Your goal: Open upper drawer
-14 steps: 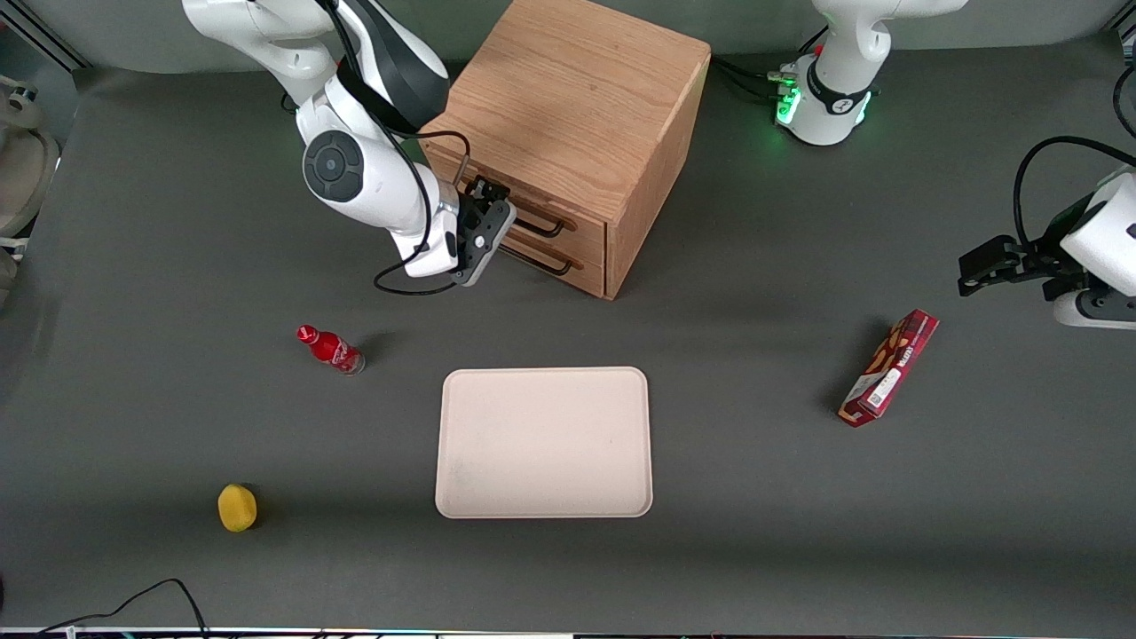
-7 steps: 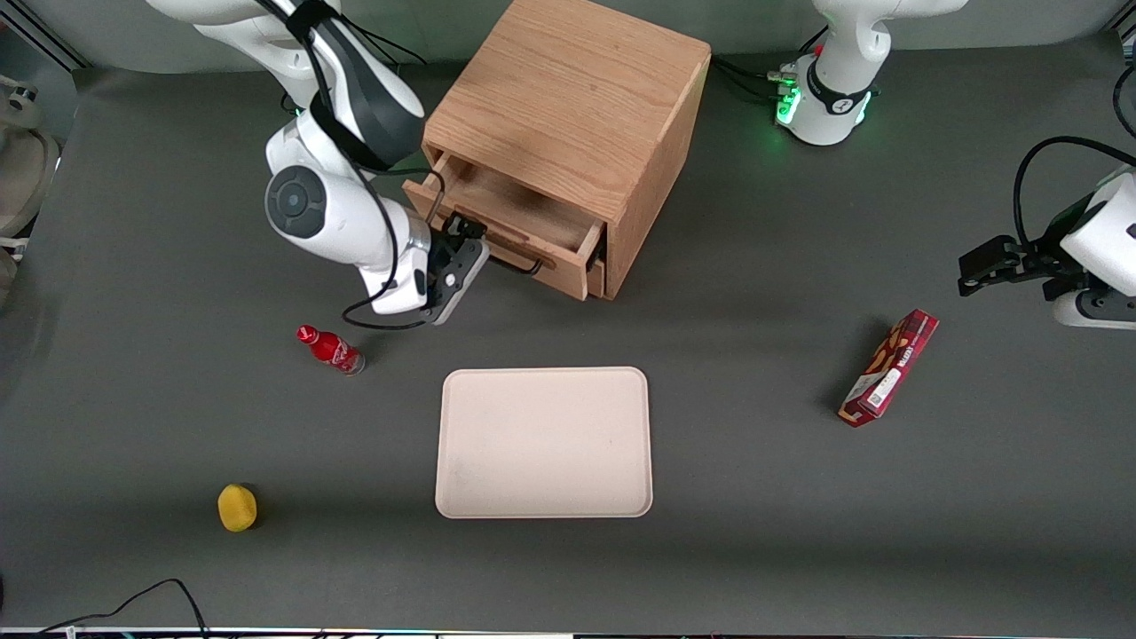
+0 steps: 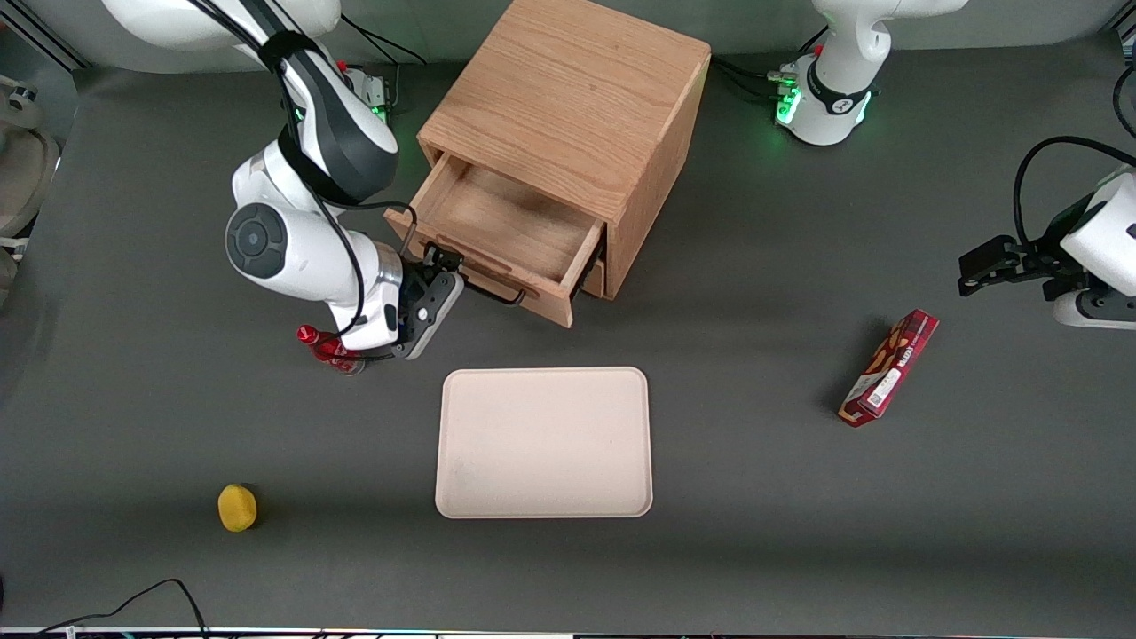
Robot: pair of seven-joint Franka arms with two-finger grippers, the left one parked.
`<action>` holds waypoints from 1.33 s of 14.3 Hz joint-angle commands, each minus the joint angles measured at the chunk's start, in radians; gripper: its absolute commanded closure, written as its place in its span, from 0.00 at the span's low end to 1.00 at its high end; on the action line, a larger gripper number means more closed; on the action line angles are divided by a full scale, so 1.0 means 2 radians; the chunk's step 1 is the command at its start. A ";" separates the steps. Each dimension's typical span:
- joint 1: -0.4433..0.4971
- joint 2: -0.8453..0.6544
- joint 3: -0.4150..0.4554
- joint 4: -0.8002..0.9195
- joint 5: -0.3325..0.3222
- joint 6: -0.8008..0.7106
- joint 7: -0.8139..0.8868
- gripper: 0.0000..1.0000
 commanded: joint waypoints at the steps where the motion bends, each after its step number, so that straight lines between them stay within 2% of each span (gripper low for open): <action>1: 0.003 0.038 -0.009 0.049 -0.021 -0.012 -0.010 0.00; 8: 0.002 0.093 -0.025 0.132 -0.048 -0.038 -0.036 0.00; 9: 0.004 0.097 -0.038 0.141 -0.047 -0.040 -0.041 0.00; 11: 0.007 0.106 -0.044 0.171 -0.048 -0.071 -0.043 0.00; 13: 0.008 0.111 -0.045 0.220 -0.048 -0.136 -0.039 0.00; 16: 0.008 0.098 -0.045 0.260 -0.052 -0.188 -0.034 0.00; 19: 0.008 0.044 -0.043 0.260 -0.052 -0.198 0.048 0.00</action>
